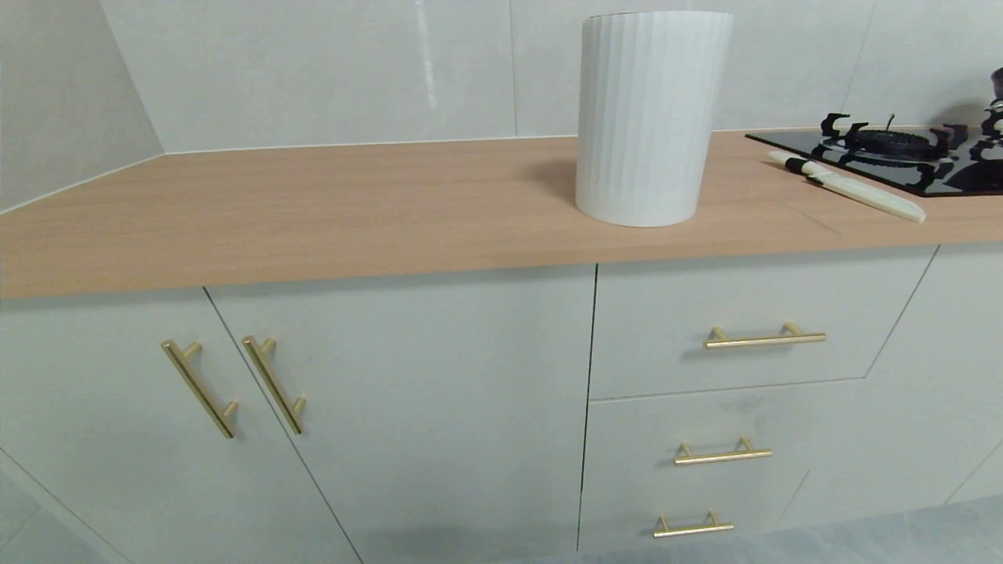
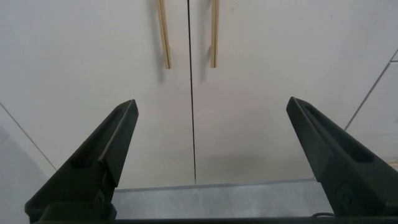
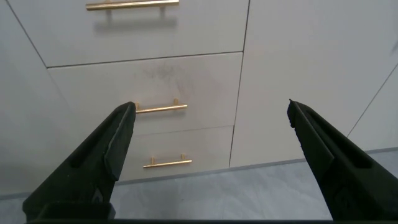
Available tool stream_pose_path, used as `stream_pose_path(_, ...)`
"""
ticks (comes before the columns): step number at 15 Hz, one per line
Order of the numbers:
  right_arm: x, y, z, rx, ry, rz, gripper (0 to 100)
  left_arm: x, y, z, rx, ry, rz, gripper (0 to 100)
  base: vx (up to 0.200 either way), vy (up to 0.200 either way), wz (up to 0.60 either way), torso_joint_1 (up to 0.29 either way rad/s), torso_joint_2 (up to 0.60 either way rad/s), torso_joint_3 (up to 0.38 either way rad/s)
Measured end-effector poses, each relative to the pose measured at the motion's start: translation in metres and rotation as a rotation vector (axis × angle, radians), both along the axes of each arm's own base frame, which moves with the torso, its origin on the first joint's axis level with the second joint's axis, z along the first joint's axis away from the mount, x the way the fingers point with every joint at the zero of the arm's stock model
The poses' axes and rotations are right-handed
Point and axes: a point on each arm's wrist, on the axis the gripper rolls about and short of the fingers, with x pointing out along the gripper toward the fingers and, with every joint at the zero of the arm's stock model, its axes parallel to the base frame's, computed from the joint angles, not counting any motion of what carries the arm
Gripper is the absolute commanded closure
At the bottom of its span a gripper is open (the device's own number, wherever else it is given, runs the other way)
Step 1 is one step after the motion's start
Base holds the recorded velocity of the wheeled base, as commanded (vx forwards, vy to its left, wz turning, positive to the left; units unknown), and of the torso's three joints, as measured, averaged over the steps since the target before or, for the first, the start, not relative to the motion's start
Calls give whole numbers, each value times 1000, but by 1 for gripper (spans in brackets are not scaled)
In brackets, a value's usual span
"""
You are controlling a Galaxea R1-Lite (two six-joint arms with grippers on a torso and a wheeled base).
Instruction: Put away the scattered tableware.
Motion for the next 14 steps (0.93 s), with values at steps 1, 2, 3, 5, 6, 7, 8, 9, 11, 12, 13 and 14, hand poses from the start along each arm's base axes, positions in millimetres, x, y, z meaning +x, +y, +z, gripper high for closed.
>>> stream_pose_path(1,0,0,0,-1,0,0,0,0,0,0,0,0,0,0,0,0,0,0,0,0)
stream_pose_path(2,0,0,0,-1,0,0,0,0,0,0,0,0,0,0,0,0,0,0,0,0)
stream_pose_path(3,0,0,0,-1,0,0,0,0,0,0,0,0,0,0,0,0,0,0,0,0)
stream_pose_path(5,0,0,0,-1,0,0,0,0,0,0,0,0,0,0,0,0,0,0,0,0)
stream_pose_path(6,0,0,0,-1,0,1,0,0,0,0,0,0,0,0,0,0,0,0,0,0)
stream_pose_path(7,0,0,0,-1,0,1,0,0,0,0,0,-1,0,0,0,0,0,0,0,0)
stream_pose_path(8,0,0,0,-1,0,1,0,0,0,0,0,0,0,0,0,0,0,0,0,0)
stream_pose_path(9,0,0,0,-1,0,0,0,0,0,0,0,0,0,0,0,0,0,0,0,0)
stream_pose_path(11,0,0,0,-1,1,1,0,0,0,0,0,0,0,0,100,0,0,-4,4,-1)
stream_pose_path(12,0,0,0,-1,1,1,0,0,0,0,0,0,0,0,200,0,0,-12,-2,12)
stream_pose_path(13,0,0,0,-1,1,1,0,0,0,0,0,0,0,0,200,0,0,-7,-2,2)
stream_pose_path(14,0,0,0,-1,0,0,0,0,0,0,0,0,0,0,200,0,0,2,2,2)
